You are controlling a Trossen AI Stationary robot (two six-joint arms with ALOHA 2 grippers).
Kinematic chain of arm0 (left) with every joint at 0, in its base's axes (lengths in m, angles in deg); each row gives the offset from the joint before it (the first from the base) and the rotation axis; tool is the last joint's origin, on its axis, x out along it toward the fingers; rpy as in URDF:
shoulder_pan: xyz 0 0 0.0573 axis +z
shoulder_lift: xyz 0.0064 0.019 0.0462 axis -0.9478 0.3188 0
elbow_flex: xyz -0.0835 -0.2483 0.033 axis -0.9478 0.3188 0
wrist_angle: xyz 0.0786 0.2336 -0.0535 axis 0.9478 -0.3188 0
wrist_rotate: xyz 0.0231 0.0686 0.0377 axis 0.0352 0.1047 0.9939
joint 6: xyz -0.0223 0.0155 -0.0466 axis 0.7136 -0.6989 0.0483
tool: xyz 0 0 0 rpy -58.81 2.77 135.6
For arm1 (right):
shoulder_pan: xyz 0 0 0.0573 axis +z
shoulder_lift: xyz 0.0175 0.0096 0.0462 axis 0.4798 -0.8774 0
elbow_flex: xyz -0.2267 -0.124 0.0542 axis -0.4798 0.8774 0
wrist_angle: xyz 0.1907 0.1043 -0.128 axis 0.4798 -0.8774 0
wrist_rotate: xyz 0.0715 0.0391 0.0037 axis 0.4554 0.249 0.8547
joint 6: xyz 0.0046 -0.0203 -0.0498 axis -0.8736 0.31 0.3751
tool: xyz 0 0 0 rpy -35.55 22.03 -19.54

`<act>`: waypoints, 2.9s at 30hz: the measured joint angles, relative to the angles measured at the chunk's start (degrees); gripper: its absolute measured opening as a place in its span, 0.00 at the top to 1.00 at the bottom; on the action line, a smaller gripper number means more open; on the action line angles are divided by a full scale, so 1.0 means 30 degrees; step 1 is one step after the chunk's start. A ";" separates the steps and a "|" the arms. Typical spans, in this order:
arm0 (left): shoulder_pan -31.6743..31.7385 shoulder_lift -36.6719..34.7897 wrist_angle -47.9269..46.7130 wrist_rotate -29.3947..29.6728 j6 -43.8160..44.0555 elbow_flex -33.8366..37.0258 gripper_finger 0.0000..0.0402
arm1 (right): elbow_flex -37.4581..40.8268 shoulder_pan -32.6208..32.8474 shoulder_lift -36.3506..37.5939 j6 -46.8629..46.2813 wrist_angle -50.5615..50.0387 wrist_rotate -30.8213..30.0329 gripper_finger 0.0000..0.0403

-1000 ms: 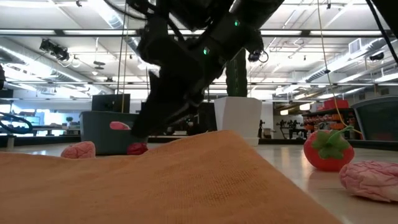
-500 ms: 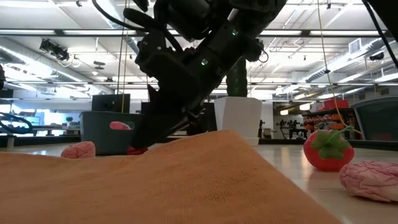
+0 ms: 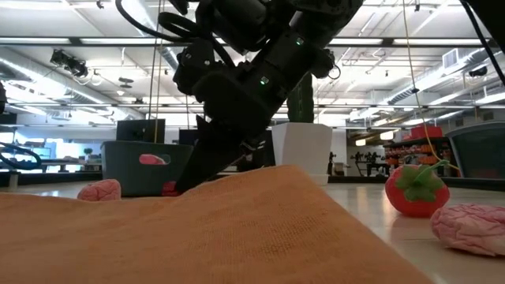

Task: Pick and placing Produce into tupperware
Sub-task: Put the cherry into the blue bin, then put the peach into the blue bin

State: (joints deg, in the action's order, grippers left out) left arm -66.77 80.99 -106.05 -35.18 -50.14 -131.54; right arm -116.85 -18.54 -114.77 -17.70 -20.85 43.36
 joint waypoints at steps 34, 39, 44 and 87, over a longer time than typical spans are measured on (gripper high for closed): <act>0.0000 0.0007 0.0422 0.0000 -0.0193 -0.0007 0.95 | -0.0626 -0.1476 0.0742 0.6625 0.5755 0.0095 0.98; 0.0007 0.0007 0.0408 0.0007 -0.0226 -0.0007 0.95 | -0.1118 -0.1505 0.0889 0.7221 0.4416 0.0265 0.90; 0.0022 0.0007 0.0563 0.0006 -0.0219 -0.0007 0.93 | -0.1377 -0.1499 0.0872 0.7219 0.3373 0.0187 0.76; -1.1186 0.0138 1.6694 -0.8503 0.6340 1.5415 0.90 | 0.5086 0.0077 1.7865 -0.4848 -1.2581 -1.0373 0.67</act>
State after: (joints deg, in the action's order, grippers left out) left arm -100.32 81.41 -55.97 -60.69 -31.12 -85.29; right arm -101.59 -18.31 -61.17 -32.25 -58.60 12.24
